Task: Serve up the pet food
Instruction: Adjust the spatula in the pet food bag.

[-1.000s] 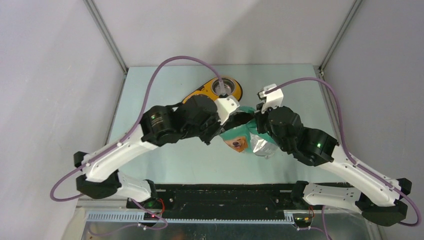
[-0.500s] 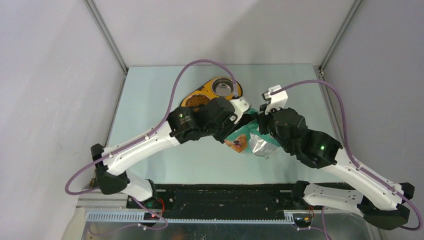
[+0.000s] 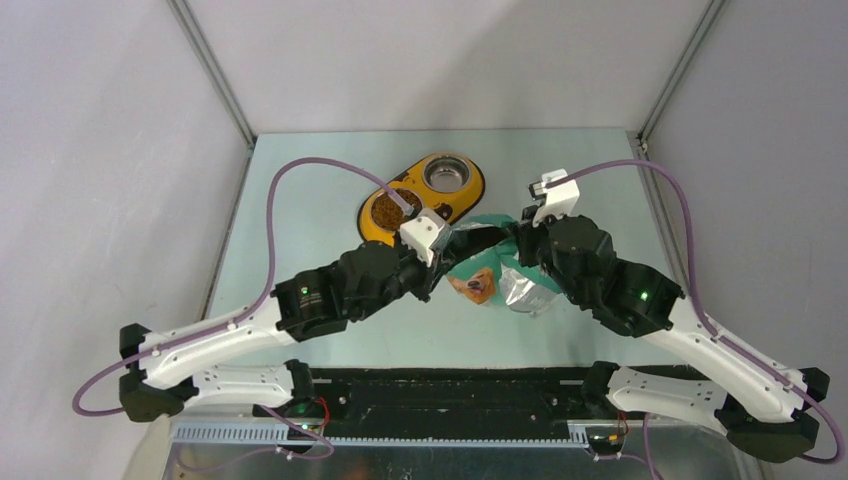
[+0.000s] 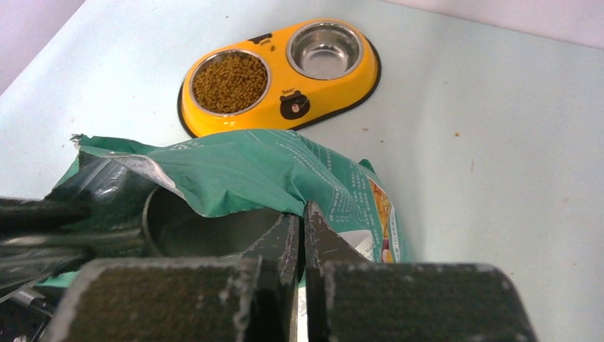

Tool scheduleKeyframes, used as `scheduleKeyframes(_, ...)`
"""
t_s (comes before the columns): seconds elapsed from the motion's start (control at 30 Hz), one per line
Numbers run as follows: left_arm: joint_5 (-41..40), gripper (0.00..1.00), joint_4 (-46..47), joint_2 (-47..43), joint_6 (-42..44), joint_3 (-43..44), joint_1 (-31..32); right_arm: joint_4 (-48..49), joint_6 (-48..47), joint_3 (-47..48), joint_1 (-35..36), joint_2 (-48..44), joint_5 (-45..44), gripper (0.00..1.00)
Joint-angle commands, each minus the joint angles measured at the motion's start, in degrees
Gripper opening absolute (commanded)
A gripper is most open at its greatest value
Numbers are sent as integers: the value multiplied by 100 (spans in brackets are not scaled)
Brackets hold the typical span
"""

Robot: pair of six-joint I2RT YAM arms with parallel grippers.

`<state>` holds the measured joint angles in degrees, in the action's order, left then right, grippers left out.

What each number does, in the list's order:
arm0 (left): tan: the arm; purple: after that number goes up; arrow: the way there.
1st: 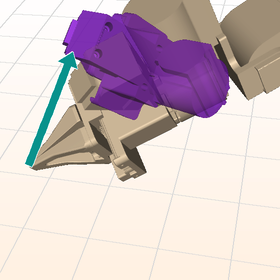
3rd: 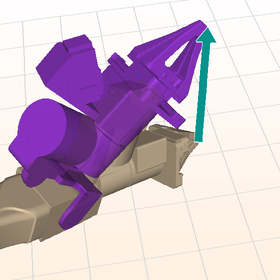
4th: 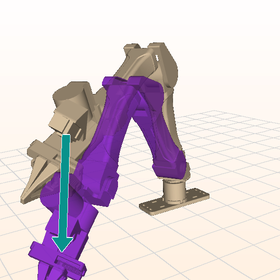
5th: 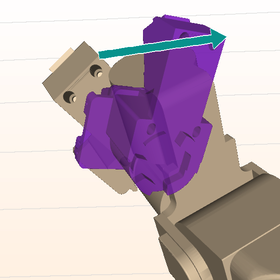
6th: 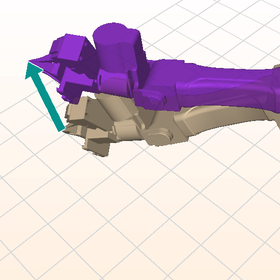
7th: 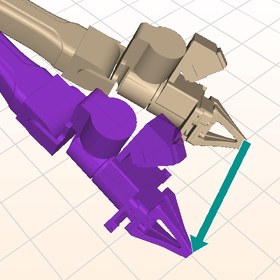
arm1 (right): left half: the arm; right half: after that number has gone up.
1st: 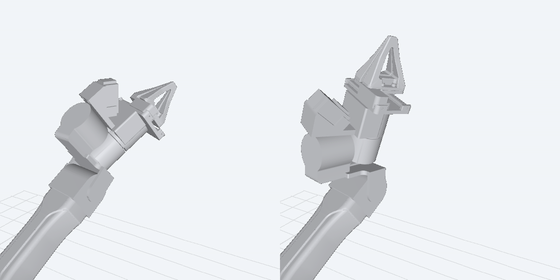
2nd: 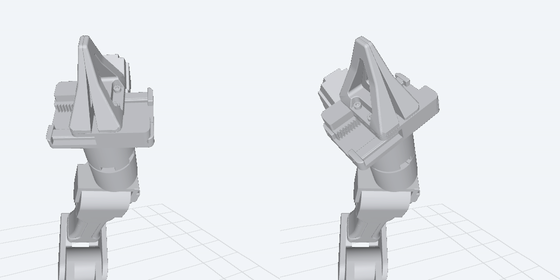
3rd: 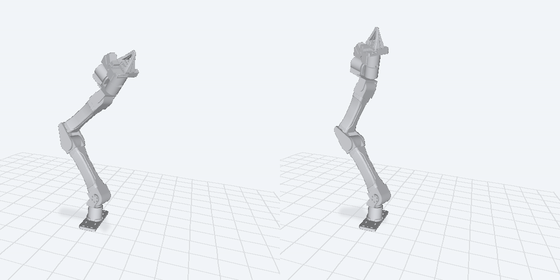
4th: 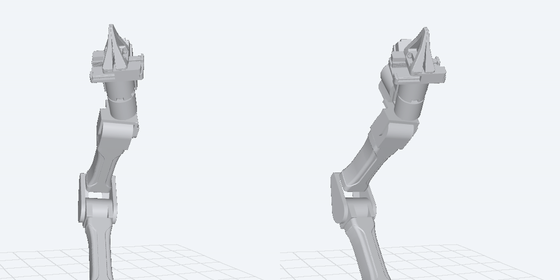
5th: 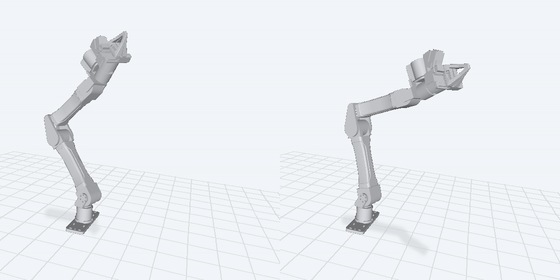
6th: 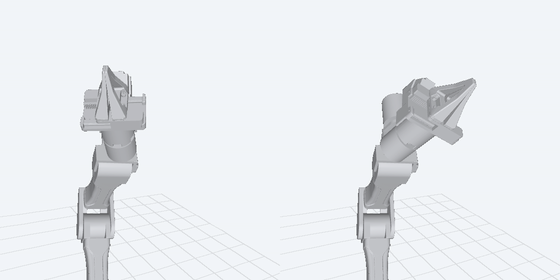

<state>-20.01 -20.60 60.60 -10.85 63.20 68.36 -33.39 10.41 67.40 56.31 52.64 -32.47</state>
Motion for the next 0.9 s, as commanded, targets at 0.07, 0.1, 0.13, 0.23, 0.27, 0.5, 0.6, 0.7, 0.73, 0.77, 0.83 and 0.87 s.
scheduleKeyframes(0.07, -817, 0, 239, -492, 1378, -137, 625, 3, -178, 25, -180, -80, -728, 0)
scheduleKeyframes(0.1, -885, 0, 247, -583, 1478, -177, 727, -7, -175, 22, -185, -77, -737, 0)
scheduleKeyframes(0.13, -988, 0, 248, -619, 1610, -190, 756, -13, -179, 20, -187, -78, -740, 0)
scheduleKeyframes(0.23, -1062, 0, 211, -747, 1755, -219, 809, -19, -180, 26, -196, -92, -758, 0)
scheduleKeyframes(0.27, -1056, 0, 213, -796, 1780, -260, 819, -17, -180, 25, -201, -99, -760, 0)
scheduleKeyframes(0.5, -1032, 0, 395, -1180, 1867, -480, 931, -16, -208, 26, -226, -120, -782, 0)
scheduleKeyframes(0.6, -1064, 0, 458, -1409, 1880, -518, 934, 18, -234, 23, -239, -114, -785, 0)
scheduleKeyframes(0.7, -907, 0, 489, -1560, 1899, -500, 937, 52, -281, 21, -252, -110, -776, 0)
scheduleKeyframes(0.73, -818, 0, 468, -1617, 1914, -471, 935, 76, -315, 24, -252, -117, -745, 0)
scheduleKeyframes(0.77, -793, 0, 442, -1637, 1932, -446, 934, 90, -336, 40, -257, -124, -718, 0)
scheduleKeyframes(0.83, -705, 0, 345, -1654, 1986, -325, 939, 65, -364, 137, -253, -120, -620, 0)
scheduleKeyframes(0.87, -646, 0, 276, -1630, 2010, -273, 937, 62, -378, 197, -262, -104, -552, 0)
